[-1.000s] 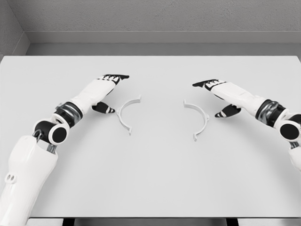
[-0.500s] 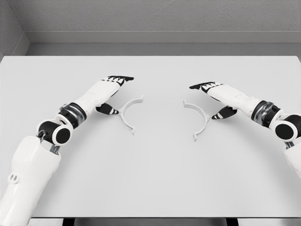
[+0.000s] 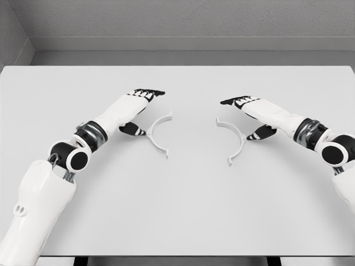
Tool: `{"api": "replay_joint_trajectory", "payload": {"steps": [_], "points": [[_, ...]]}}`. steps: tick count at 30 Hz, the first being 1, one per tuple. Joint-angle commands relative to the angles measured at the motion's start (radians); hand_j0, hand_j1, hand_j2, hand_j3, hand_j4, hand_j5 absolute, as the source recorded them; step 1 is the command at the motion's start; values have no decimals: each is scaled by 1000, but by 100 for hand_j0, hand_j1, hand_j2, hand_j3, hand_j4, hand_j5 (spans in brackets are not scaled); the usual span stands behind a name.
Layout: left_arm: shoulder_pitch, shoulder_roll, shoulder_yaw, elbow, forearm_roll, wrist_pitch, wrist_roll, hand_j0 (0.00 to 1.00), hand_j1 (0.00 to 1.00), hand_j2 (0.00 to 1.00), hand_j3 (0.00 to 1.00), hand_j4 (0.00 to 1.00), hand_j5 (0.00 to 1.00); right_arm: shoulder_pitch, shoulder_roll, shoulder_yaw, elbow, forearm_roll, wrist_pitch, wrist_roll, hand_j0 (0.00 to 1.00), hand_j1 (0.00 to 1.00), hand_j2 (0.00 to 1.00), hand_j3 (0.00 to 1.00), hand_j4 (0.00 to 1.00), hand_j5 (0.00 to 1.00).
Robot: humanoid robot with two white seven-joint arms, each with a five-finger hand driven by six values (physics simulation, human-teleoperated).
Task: Assemble PVC drainage pipe clamps
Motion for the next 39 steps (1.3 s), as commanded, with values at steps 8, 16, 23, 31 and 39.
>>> {"api": "replay_joint_trajectory", "payload": {"steps": [8, 16, 23, 31, 39], "points": [[-12, 6, 14, 18, 3, 17, 1, 100, 100, 100, 100, 100, 100, 0, 7, 0, -2, -9, 0, 2, 100, 100, 100, 100, 100, 100], [-20, -19, 13, 45, 2, 54, 2, 100, 100, 100, 100, 100, 100, 0, 19, 0, -4, -10, -2, 4, 100, 100, 100, 100, 100, 100], [-20, -46, 5, 44, 2, 52, 2, 100, 100, 100, 100, 100, 100, 0, 25, 0, -4, -12, -2, 5, 100, 100, 100, 100, 100, 100], [-20, -69, -1, 44, 0, 52, 2, 100, 100, 100, 100, 100, 100, 5, 27, 1, -30, -9, 0, 5, 100, 100, 100, 100, 100, 100], [-20, -94, -4, 42, -18, 54, 2, 100, 100, 100, 100, 100, 100, 5, 36, 6, -31, -10, 1, 7, 100, 100, 100, 100, 100, 100]]}}
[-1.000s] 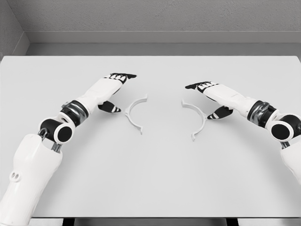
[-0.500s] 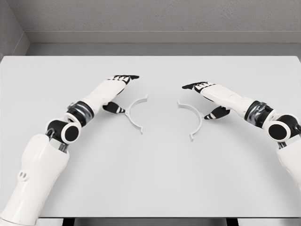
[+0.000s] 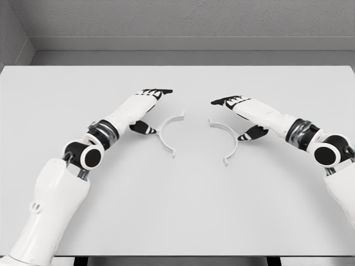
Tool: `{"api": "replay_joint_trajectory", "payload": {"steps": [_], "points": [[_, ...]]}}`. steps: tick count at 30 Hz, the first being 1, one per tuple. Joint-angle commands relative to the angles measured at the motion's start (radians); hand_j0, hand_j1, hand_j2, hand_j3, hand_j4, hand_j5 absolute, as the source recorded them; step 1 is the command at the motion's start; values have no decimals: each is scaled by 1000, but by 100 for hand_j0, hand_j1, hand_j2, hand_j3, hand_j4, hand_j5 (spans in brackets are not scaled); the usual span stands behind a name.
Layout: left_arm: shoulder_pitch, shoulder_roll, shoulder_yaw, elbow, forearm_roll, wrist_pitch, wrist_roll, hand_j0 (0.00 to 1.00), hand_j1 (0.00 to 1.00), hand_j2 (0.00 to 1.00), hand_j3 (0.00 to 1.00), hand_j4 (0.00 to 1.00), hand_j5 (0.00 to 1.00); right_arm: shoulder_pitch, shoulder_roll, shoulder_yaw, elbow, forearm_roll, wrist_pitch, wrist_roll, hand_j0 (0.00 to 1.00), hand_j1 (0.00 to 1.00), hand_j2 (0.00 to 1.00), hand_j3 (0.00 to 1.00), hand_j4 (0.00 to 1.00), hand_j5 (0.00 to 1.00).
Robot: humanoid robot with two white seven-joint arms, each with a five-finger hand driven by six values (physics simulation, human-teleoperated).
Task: Assemble PVC drainage pipe clamps
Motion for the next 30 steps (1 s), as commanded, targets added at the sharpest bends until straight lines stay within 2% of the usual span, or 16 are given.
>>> {"api": "replay_joint_trajectory", "payload": {"steps": [1, 9, 14, 17, 23, 30], "points": [[0, -11, 0, -1, -5, 0, 1, 100, 100, 100, 100, 100, 100, 0, 6, 1, -1, -5, 1, 0, 100, 100, 100, 100, 100, 100], [-6, -3, 14, 4, -8, 0, 1, 100, 100, 100, 100, 100, 100, 0, 9, 2, -1, -5, 1, 0, 100, 100, 100, 100, 100, 100], [-38, 0, 17, 54, -6, 0, 1, 100, 100, 100, 100, 100, 100, -2, 7, 4, 1, -4, 3, 0, 100, 100, 100, 100, 100, 100], [-83, -8, 6, 94, -6, 0, 1, 100, 100, 100, 100, 100, 100, 0, -2, 1, 2, -2, 3, -1, 100, 100, 100, 100, 100, 100], [-100, -45, -1, 123, -8, -2, 1, 100, 100, 100, 100, 100, 100, 6, -34, -1, -2, -7, 1, -1, 100, 100, 100, 100, 100, 100], [-129, -66, -21, 166, -14, -2, 1, 100, 100, 100, 100, 100, 100, 94, -142, 1, -162, -15, 4, 22, 100, 100, 100, 100, 100, 100]]}}
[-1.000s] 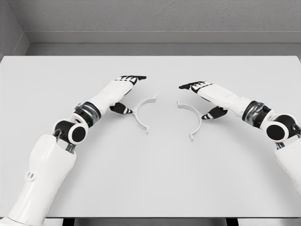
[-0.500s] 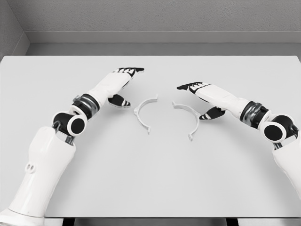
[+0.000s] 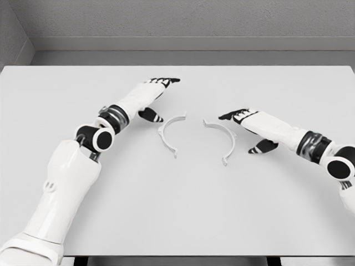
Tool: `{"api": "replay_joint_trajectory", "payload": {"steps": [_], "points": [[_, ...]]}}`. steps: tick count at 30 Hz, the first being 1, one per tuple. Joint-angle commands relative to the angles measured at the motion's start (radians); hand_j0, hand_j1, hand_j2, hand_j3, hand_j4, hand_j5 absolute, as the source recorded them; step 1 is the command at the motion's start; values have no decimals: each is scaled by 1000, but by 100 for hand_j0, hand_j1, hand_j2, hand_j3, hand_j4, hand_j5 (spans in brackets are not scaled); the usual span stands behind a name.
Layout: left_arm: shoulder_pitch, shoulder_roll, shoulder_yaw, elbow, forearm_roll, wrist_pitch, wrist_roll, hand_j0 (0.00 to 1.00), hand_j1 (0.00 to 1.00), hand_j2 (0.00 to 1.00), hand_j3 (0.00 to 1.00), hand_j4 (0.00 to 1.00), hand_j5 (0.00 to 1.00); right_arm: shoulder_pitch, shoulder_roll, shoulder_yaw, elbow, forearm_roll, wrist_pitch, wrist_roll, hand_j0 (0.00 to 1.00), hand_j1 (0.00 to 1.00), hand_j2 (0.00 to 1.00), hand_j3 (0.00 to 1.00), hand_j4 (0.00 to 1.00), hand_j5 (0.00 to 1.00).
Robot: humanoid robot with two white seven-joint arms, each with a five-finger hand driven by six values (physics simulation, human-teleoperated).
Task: Assemble PVC drainage pipe clamps
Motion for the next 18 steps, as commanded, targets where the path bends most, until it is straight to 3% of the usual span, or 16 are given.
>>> {"api": "replay_joint_trajectory", "payload": {"steps": [1, 8, 18], "points": [[0, -8, -3, 11, 2, 1, 2, 100, 100, 100, 100, 100, 100, 2, -40, -3, -56, -8, 1, 9, 100, 100, 100, 100, 100, 100], [0, -12, -13, 12, 2, 0, 2, 100, 100, 100, 100, 100, 100, 49, -51, 4, -156, -8, -1, 11, 100, 100, 100, 100, 100, 100], [8, -11, -18, -5, 2, 0, 2, 100, 100, 100, 100, 100, 100, 48, -37, 37, -186, -7, -2, 41, 100, 100, 100, 100, 100, 100]]}}
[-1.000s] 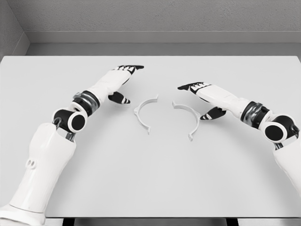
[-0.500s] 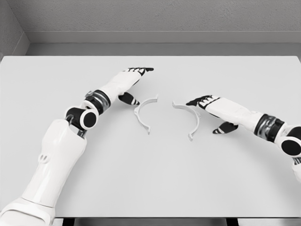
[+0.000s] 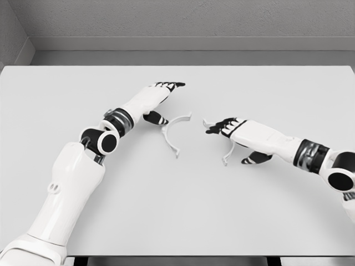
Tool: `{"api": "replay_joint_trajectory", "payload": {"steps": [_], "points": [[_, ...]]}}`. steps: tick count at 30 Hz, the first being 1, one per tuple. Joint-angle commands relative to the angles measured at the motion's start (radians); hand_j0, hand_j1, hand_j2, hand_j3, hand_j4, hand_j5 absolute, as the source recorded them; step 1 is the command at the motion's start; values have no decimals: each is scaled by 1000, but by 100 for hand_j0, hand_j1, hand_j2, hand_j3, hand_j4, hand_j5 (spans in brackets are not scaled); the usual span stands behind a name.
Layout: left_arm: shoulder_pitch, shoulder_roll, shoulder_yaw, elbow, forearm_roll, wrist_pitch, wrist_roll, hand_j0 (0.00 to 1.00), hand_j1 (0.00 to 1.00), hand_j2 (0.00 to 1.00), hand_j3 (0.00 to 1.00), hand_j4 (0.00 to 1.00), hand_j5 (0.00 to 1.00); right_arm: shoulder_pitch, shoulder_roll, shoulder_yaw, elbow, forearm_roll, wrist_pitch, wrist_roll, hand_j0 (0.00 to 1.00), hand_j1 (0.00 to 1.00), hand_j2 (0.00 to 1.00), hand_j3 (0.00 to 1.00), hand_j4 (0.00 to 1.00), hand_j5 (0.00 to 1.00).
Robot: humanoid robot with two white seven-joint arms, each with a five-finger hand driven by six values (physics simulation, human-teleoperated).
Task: Assemble PVC drainage pipe clamps
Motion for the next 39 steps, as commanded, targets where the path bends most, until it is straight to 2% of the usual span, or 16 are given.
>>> {"api": "replay_joint_trajectory", "payload": {"steps": [1, 11, 27, 39], "points": [[0, 5, 0, -4, 4, 0, 0, 100, 100, 100, 100, 100, 100, 0, 3, 11, -5, -5, 2, 8, 100, 100, 100, 100, 100, 100], [-8, 14, 14, -2, 6, 0, -1, 100, 100, 100, 100, 100, 100, -8, 25, 40, -2, 23, 2, 14, 100, 100, 100, 100, 100, 100], [-11, 43, 18, -1, 16, -3, -1, 100, 100, 100, 100, 100, 100, -52, 77, 47, 73, 58, 2, 14, 100, 100, 100, 100, 100, 100], [-9, 43, 18, -2, 16, -3, -1, 100, 100, 100, 100, 100, 100, -69, 100, 63, 91, 87, 2, 14, 100, 100, 100, 100, 100, 100]]}}
